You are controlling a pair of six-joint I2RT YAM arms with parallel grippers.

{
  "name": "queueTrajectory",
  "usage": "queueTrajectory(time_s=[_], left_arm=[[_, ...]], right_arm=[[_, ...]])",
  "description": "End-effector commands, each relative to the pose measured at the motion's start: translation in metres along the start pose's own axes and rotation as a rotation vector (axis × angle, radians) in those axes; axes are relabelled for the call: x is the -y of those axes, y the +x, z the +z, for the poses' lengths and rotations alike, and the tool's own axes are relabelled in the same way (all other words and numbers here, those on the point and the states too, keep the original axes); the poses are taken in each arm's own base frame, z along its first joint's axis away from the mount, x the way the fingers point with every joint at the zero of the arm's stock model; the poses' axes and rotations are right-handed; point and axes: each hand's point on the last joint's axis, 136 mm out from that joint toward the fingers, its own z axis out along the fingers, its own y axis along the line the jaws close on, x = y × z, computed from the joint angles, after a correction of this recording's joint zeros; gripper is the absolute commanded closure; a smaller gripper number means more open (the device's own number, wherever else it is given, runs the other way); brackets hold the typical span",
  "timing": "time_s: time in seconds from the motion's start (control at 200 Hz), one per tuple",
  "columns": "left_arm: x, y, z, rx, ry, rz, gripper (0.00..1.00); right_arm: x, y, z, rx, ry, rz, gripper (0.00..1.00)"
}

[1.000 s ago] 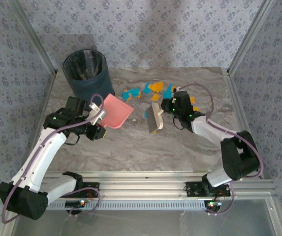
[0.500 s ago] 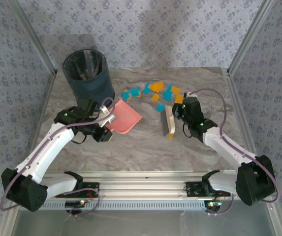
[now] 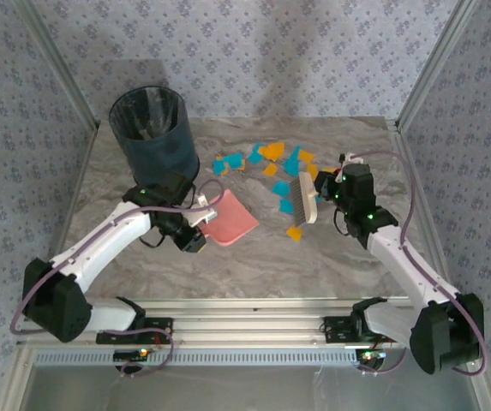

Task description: Sweep away the paper scraps from the table

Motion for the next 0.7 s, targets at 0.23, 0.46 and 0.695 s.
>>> queueTrajectory(time_s=[0.23, 0.46, 0.695], left_arm=[[0.007, -0.020, 0.016, -0.076, 0.018, 0.117, 1.00], [0.005, -0.026, 0.035, -0.171, 0.034, 0.158, 1.00], [0.000, -0.032, 0.051, -0.268, 0.046, 0.206, 1.00]], right_arm=[[0.025, -0.028, -0.008, -0.004, 0.188, -0.208, 1.00], [0.035, -0.016, -0.006, -0.049, 0.281, -0.302, 1.00], [0.032, 0.001, -0.003, -0.062, 0.332, -0.326, 1.00]])
